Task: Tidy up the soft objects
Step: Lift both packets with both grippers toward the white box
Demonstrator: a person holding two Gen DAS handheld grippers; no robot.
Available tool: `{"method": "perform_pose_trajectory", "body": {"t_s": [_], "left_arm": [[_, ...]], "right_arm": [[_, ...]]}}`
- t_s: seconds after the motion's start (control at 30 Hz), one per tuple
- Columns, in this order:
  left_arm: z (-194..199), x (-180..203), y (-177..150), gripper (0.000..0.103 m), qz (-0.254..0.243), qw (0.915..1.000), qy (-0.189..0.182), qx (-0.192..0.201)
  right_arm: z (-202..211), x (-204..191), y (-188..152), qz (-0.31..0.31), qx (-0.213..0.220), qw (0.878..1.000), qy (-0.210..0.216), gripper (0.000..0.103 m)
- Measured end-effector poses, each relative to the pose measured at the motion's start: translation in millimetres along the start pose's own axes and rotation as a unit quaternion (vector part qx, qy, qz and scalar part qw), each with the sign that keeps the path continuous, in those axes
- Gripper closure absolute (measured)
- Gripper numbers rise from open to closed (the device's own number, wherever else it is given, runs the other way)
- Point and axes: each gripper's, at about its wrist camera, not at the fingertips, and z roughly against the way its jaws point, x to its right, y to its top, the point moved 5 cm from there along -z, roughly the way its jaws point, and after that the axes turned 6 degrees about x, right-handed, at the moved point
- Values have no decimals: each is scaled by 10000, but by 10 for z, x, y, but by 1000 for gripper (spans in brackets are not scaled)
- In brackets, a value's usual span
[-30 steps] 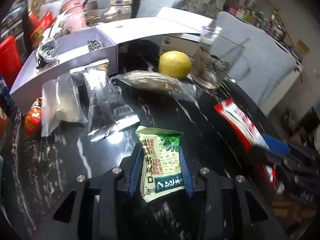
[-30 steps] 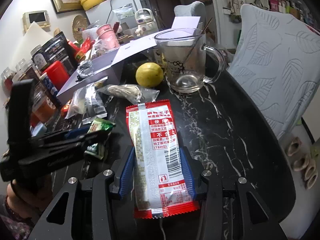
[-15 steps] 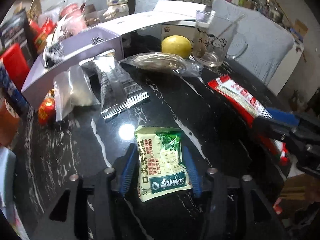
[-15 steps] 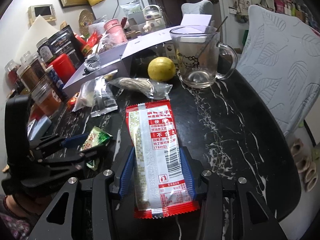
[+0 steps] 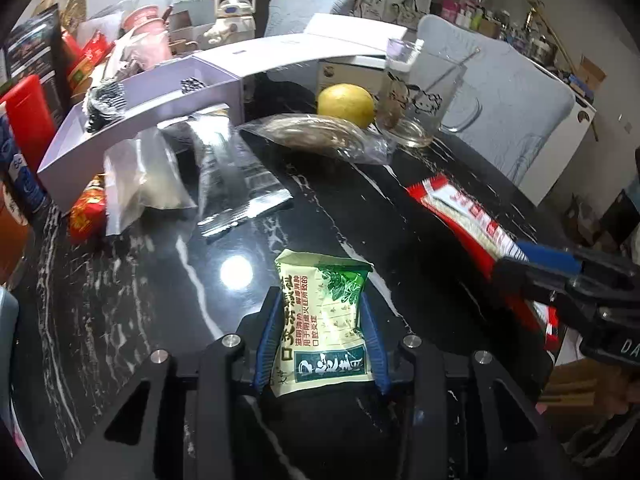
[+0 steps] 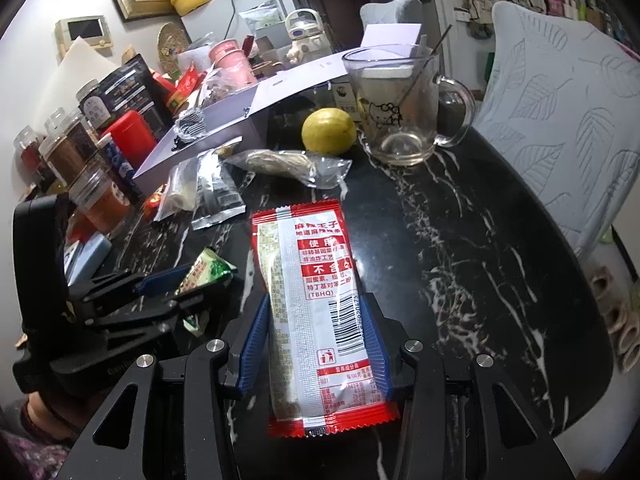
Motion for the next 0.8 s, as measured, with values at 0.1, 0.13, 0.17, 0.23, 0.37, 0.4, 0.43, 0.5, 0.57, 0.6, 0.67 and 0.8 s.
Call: {"method": "perform_pose_trajectory", "body": {"t_s": [0.1, 0.13, 0.17, 0.23, 0.37, 0.4, 0.43, 0.5, 0.57, 0.6, 0.67, 0.8], "left_arm": [[84, -32, 11, 64, 54, 9999, -5, 88], [121, -44, 17, 64, 62, 9999, 11, 127], [157, -51, 18, 64, 82, 9998, 14, 160], [224, -77, 34, 64, 162, 9996, -38, 210], [385, -150, 87, 64, 242, 9989, 9, 401], [415, -166, 95, 64, 247, 9987, 27, 437], [441, -180, 103, 64, 269, 9986, 29, 462], [506, -213, 134, 64, 334, 9980, 27, 536], [584, -245, 171, 64, 358, 9973, 52, 637], [617, -259, 192, 64, 378, 9969, 56, 686], [686, -297, 246, 64, 426, 9959, 58, 793], [818, -386, 343, 64, 513, 9935, 153, 1004]], "right_arm": [[9, -28, -30, -10, -16, 10000, 13, 58], [13, -43, -41, 2, -23, 10000, 18, 58], [16, -63, -53, 7, -28, 10000, 25, 58], [39, -121, -66, 17, -26, 9999, 102, 58], [78, -262, -57, 118, 9, 9997, 226, 58], [85, -306, -50, 153, 23, 9995, 260, 58], [91, -349, -46, 182, 36, 9994, 288, 58], [103, -448, -27, 256, 71, 9990, 371, 58], [109, -524, -3, 315, 105, 9984, 447, 58], [116, -577, 19, 360, 138, 9980, 499, 58], [126, -649, 54, 429, 180, 9973, 570, 58], [139, -783, 157, 532, 281, 9956, 712, 58]]}}
